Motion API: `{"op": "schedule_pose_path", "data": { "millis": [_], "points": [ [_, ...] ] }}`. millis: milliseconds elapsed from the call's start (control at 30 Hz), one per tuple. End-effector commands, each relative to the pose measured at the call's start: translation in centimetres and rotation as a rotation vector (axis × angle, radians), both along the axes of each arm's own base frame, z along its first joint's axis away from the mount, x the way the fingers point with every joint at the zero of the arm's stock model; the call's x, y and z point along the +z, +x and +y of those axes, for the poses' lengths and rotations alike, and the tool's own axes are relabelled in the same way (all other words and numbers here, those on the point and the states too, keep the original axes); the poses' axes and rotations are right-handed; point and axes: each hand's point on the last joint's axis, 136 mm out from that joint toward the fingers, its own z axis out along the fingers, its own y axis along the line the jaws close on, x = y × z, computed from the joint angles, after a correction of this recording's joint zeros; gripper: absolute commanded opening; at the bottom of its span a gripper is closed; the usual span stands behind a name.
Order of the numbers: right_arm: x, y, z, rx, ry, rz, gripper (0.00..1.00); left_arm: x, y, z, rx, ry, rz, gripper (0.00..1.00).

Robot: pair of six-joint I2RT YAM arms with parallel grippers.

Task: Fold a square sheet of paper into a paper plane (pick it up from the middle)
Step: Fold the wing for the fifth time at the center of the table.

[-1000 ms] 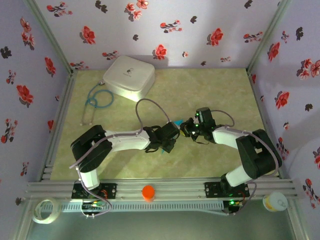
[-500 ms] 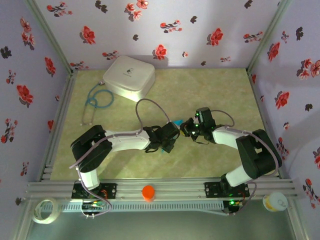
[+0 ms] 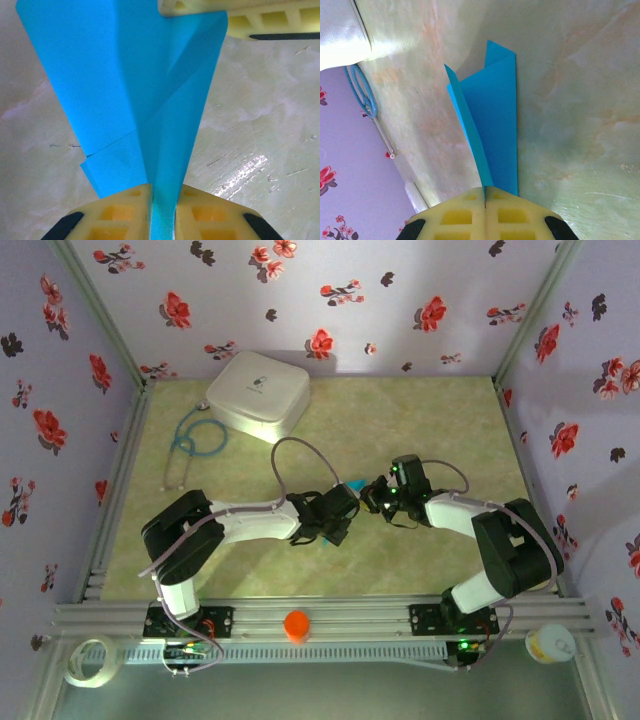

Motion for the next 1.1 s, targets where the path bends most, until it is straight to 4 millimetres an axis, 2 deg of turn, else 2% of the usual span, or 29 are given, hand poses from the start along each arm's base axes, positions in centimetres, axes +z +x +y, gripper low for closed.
{"op": "schedule_pose_path", "data": {
  "millis": [0,233,467,600,633,733,767,900,1067],
  "points": [
    [0.7,0.0,0.1,-0.003,0.001,-0.021,0.02,-0.8,0.3,1.0,0.027,0.050,-0.002,0.18],
    [0.7,0.1,0.1,-0.005,0.002,-0.024,0.02,-0.8,0.3,1.0,0.030,0.054,-0.004,0.20],
    [0.7,0.0,0.1,-0.005,0.004,-0.023,0.02,-0.7,0.3,1.0,0.029,0.052,-0.003,0.12],
    [0.8,0.0,0.0,-0.006,0.005,-0.027,0.04,-0.8,0.3,1.0,0.031,0.050,-0.001,0.03],
    [0.8,0.1,0.0,-0.009,0.003,-0.029,0.05,-0.9,0.3,1.0,0.035,0.048,0.000,0.00],
    [1.0,0.0,-0.6,-0.020,-0.025,-0.043,0.14,-1.1,0.3,0.9,0.041,0.038,0.012,0.00],
    [1.0,-0.1,-0.9,-0.024,-0.045,-0.048,0.20,-1.1,0.2,0.8,0.039,0.025,0.019,0.00],
    [1.7,-0.3,-2.9,-0.041,-0.145,-0.075,0.33,-0.9,0.0,0.2,0.034,-0.052,0.047,0.00],
    [2.7,-0.5,-4.8,-0.082,-0.209,-0.115,0.37,-0.9,0.3,0.1,0.045,-0.143,0.106,0.00]
  ]
}}
